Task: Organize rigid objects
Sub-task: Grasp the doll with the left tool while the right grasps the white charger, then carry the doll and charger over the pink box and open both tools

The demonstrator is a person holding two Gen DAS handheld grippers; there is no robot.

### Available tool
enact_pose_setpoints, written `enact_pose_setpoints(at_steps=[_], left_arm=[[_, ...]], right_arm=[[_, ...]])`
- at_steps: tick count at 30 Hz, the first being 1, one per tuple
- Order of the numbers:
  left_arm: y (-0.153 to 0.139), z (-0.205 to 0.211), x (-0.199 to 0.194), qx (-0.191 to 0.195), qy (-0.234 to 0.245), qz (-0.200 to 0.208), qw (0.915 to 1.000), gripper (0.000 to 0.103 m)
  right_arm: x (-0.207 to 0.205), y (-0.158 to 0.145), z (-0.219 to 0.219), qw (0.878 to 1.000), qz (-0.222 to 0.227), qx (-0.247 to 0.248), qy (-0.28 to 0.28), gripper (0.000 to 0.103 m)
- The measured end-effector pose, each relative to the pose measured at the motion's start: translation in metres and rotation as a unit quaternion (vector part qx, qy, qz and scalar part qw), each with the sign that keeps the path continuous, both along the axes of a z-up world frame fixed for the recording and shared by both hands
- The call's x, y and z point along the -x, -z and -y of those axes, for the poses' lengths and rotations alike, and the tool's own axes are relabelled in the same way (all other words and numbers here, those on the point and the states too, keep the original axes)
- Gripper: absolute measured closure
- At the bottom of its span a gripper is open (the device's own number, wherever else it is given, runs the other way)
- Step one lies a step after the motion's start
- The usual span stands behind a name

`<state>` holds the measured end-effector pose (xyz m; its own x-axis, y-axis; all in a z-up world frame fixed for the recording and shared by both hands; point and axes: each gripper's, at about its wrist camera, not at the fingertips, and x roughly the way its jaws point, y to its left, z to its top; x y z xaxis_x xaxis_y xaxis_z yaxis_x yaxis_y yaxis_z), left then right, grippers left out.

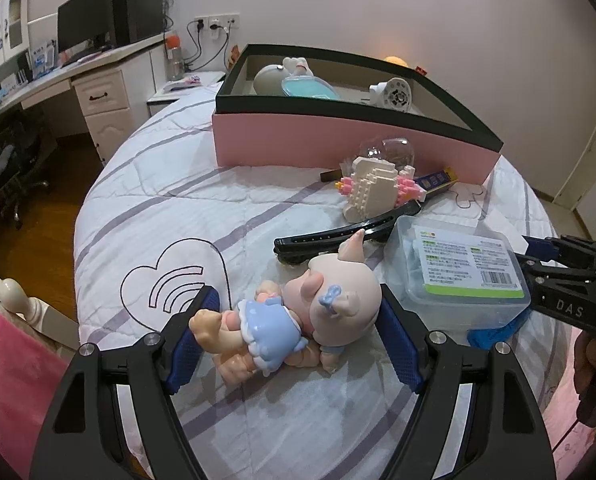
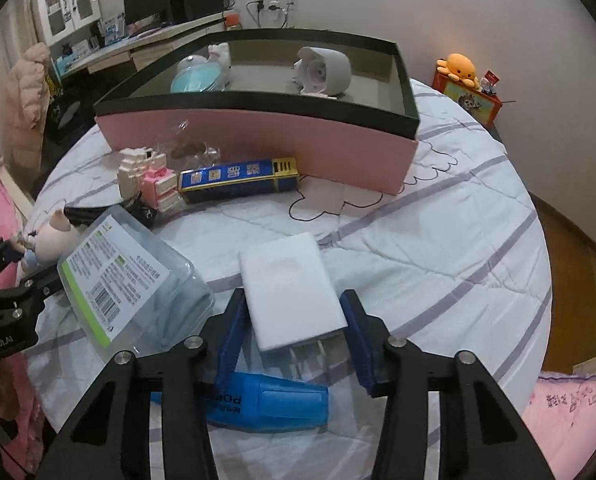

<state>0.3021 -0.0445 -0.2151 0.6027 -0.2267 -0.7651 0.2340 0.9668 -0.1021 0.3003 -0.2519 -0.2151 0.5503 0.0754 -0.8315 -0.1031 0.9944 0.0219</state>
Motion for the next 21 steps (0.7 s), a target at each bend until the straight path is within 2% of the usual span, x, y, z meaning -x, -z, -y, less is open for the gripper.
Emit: enact_pose_setpoints(at_steps=[5, 21], left_arm=[[-0.009, -0.005, 0.002, 0.001, -0.002, 0.01, 0.9999, 0.025], [-0.047, -0.011, -0.002, 0.003, -0.002, 0.05, 0.9988, 0.025]], right_arm=[[0.003, -0.011, 0.005, 1.0, 0.014, -0.014, 0.015, 0.06], [0.007, -0.041, 0.003, 0.998, 0.046, -0.036, 0.01, 0.06]])
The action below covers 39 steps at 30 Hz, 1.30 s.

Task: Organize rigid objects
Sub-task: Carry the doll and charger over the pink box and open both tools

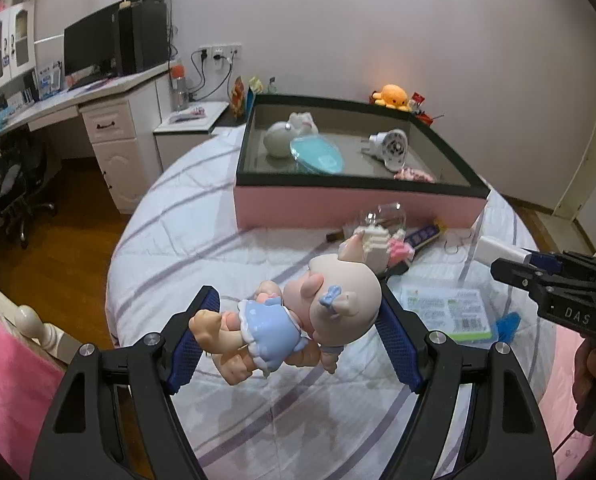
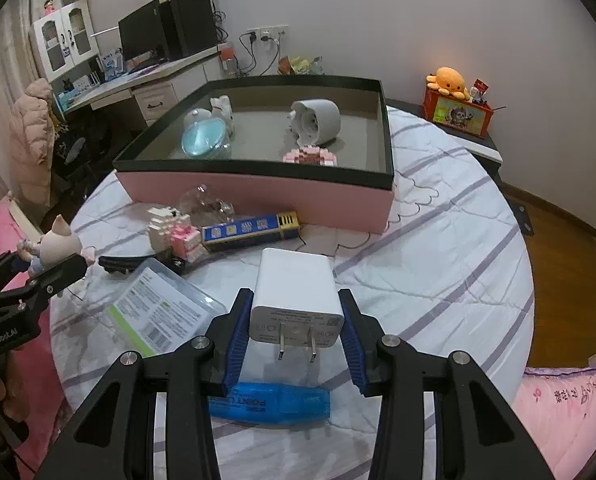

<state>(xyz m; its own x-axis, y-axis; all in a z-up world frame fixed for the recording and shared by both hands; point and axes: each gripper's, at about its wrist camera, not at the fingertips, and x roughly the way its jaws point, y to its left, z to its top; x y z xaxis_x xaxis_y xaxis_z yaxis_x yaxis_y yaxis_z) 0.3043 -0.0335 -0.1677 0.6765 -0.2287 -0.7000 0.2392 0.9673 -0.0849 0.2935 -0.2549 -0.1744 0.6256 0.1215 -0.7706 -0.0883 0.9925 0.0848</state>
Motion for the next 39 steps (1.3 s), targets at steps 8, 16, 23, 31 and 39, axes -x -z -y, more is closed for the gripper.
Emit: enact_pose_setpoints(at_steps=[8, 16, 23, 31, 39], left_arm=[[-0.029, 0.006, -0.019, 0.009, 0.006, 0.025, 0.9996, 0.025], [-0.062, 0.019, -0.062, 0.018, 0.009, 0.052, 0.9984, 0.025], [-0.065, 0.046, -0.117, 0.013, 0.022, 0.049, 0.9985, 0.025], [-0.033, 0.07, -0.172, -0.001, 0.023, 0.016, 0.9996, 0.025], [-0.003, 0.085, -0.197, -0.018, 0.025, -0.018, 0.9994, 0.024]], right_arm=[[-0.007, -0.039, -0.008, 0.999, 0.041, -0.009, -0.016, 0.06], [-0.044, -0.078, -0.014, 0.996, 0.084, -0.013, -0.025, 0.06], [-0.104, -0.076, -0.009, 0.997, 0.07, -0.018, -0.017, 0.06], [-0.16, -0.035, 0.0, 1.0, 0.026, -0.018, -0.001, 0.06], [-0.179, -0.005, 0.007, 1.0, 0.001, -0.009, 0.016, 0.061]])
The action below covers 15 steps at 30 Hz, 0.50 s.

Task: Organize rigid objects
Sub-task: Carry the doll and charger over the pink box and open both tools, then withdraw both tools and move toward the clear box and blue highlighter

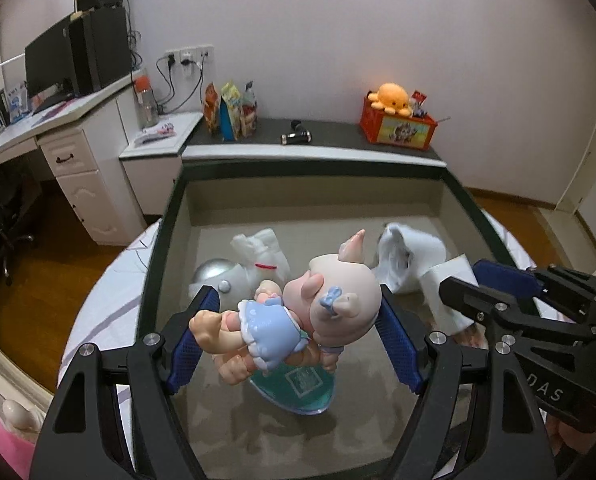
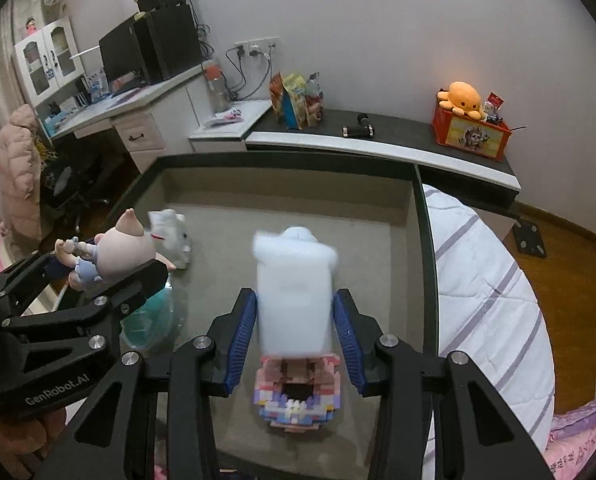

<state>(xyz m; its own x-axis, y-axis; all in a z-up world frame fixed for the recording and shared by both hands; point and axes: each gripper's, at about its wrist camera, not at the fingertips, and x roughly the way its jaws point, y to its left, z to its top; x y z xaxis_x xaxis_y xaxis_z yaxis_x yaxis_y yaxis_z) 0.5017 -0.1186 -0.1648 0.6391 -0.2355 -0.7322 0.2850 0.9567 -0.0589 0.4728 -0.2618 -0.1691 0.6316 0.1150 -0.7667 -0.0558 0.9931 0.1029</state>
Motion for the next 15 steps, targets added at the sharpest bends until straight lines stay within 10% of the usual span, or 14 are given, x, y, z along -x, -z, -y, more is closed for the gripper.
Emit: enact_pose_setpoints(at_steps=[4, 8, 15], left_arm=[[0.005, 0.004, -0.002, -0.017, -0.003, -0.004, 0.9998, 0.021], [-0.005, -0.002, 0.006, -0.022, -0.013, 0.016, 0.9995, 0.009], [-0.027, -0.026, 0.027, -0.014, -0.032, 0.045, 0.9984, 0.0]], right_arm=[[-0.001, 0.002, 0.0, 1.0, -0.003, 0.014, 0.004, 0.06], [0.006, 0.0, 0.004, 0.999, -0.003, 0.029, 0.019, 0.027], [0.029, -0.012, 0.008, 1.0, 0.011, -0.003, 0.023, 0.0]])
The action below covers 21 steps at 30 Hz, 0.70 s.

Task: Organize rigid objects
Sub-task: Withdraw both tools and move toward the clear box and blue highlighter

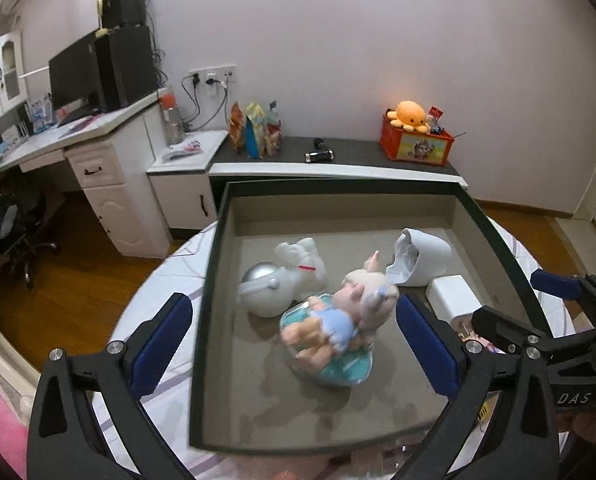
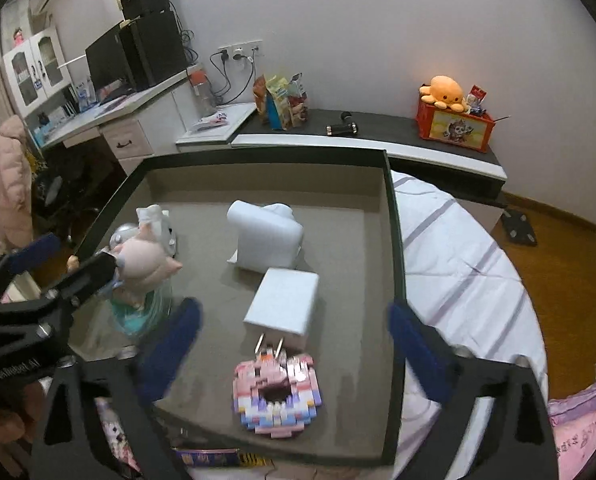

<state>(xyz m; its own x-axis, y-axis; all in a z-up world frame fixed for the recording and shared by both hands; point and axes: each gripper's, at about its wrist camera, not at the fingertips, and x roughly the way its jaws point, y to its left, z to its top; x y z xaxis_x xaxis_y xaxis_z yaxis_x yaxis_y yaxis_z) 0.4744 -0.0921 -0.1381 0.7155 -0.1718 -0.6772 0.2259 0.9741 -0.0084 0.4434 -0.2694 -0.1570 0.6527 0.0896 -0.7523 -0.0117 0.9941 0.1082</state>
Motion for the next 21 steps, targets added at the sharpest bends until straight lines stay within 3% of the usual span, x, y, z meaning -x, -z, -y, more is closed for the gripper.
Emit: enact_pose_setpoints(at_steps=[9, 21], left_arm=[[-0.021, -0.022, 0.045, 0.004, -0.013, 0.018, 0.9997, 0.0], [-0.042, -0.043, 0.118, 0.012, -0.025, 0.039, 0.9989, 0.0]], right_arm=[[0.033, -0.016, -0.004, 1.0, 0.012, -0.011, 0.022, 0.0], [0.111, -0.045, -0.008, 0.998, 0.057, -0.018, 0.038, 0.0]])
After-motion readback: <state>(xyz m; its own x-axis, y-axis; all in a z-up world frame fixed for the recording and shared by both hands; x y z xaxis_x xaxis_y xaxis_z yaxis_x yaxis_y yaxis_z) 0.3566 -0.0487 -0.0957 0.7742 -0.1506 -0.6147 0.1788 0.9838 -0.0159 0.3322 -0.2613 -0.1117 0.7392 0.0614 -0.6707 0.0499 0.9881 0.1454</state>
